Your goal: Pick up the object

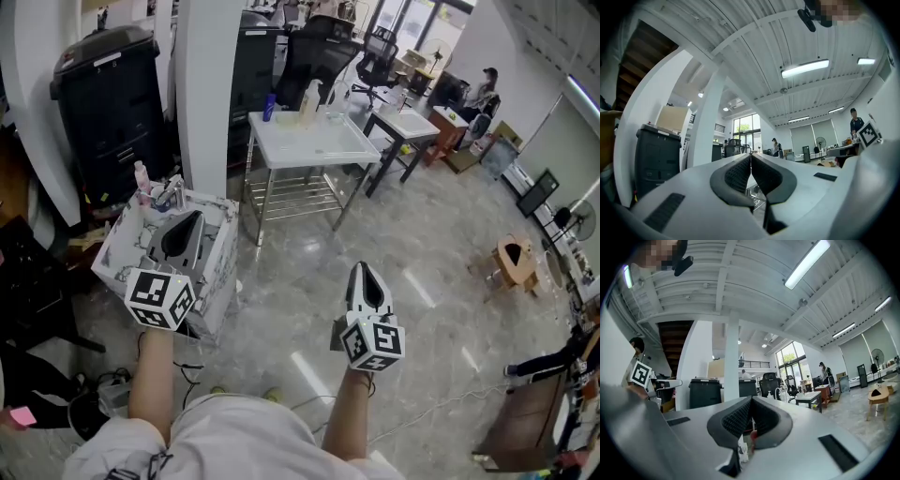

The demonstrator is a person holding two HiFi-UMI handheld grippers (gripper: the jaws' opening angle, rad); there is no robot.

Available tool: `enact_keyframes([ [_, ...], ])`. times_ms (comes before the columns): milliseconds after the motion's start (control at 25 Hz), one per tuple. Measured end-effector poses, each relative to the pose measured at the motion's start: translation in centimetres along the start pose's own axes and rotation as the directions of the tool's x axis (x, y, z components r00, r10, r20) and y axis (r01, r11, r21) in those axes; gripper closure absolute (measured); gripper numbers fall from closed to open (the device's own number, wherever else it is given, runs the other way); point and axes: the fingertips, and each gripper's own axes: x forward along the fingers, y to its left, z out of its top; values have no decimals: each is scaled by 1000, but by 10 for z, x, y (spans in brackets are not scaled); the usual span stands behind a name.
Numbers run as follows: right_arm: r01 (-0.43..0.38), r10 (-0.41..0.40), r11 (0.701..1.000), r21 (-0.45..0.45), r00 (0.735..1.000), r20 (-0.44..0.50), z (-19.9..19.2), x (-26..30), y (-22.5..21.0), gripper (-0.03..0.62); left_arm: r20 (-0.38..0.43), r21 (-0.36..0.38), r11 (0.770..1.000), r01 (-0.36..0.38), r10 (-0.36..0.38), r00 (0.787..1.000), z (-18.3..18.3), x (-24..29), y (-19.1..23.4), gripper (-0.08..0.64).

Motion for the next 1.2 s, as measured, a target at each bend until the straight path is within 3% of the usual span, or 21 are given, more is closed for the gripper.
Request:
enact_keyframes([
  [240,8,-9,999,47,1000,23,1,1,-3,584,-9,21,1000,2,-1,1000,-3,2,-2,538],
  [1080,-16,17,999,52,1000,-14,-8,0,-7,584,-68,44,999,4,-1,998,-18,1,-16,534],
  [1200,-21,22,999,48,1000,-17,-10,1,-9,584,-68,38,999,10,-7,998,-18,3,-18,485],
])
